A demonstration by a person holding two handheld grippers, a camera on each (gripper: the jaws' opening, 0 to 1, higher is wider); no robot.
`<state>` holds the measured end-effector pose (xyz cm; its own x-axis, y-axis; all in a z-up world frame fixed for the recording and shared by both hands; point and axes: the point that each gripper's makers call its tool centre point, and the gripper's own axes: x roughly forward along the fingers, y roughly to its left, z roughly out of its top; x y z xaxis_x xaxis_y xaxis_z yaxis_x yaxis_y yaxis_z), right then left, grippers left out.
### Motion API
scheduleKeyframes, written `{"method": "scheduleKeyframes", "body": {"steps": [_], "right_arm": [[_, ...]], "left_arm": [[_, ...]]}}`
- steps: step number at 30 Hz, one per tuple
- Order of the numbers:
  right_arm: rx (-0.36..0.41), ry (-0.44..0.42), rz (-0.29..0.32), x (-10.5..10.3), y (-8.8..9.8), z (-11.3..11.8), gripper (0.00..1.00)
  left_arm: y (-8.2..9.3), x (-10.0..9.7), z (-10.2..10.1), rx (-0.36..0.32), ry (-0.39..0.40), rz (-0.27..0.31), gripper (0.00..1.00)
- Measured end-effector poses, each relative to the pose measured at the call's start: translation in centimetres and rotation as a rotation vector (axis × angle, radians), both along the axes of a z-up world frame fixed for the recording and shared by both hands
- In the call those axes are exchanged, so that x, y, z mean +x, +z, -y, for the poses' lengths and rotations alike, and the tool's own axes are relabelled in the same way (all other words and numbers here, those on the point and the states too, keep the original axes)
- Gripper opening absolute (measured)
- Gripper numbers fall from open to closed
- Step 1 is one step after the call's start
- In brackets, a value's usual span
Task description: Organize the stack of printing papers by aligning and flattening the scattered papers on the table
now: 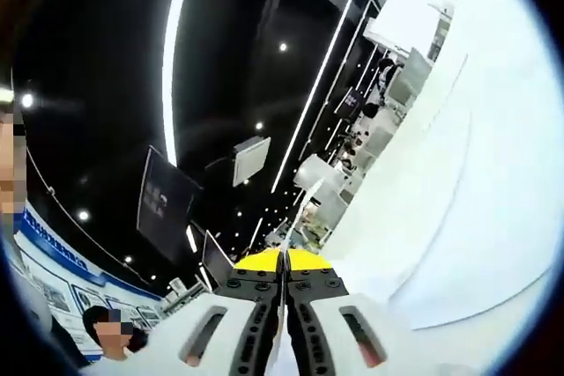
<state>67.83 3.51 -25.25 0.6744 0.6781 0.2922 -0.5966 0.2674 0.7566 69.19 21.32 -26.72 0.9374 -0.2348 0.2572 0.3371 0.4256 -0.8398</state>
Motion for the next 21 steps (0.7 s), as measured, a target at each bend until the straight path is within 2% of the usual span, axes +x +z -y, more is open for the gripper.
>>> {"method": "scheduleKeyframes", "body": {"steps": [9, 21], "right_arm": [[-0.049, 0.015, 0.023, -0.01, -0.39, -0.32, 0.00], [-0.068, 0.016, 0.020, 0.29, -0.64, -0.28, 0.00]], "left_arm": [[-0.21, 0.04, -0.15, 0.010, 0.014, 0.000, 0.07], [-0.51, -0.06, -0.49, -0.015, 0.020, -0.006, 0.06]]}}
